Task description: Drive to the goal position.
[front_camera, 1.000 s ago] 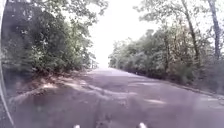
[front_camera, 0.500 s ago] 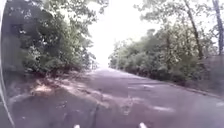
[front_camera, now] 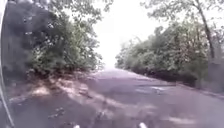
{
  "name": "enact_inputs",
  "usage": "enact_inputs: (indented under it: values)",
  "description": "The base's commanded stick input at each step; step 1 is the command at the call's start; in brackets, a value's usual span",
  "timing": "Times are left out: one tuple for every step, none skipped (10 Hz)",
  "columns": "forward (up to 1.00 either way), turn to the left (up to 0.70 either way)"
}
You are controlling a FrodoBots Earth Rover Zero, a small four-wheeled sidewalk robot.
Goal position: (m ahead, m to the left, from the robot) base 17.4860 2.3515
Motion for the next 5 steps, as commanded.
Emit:
enact_inputs:
  values:
    - [0.70,0.00]
    - [0.70,0.00]
    - [0.70,0.00]
    - [0.70,0.00]
    - [0.70,0.00]
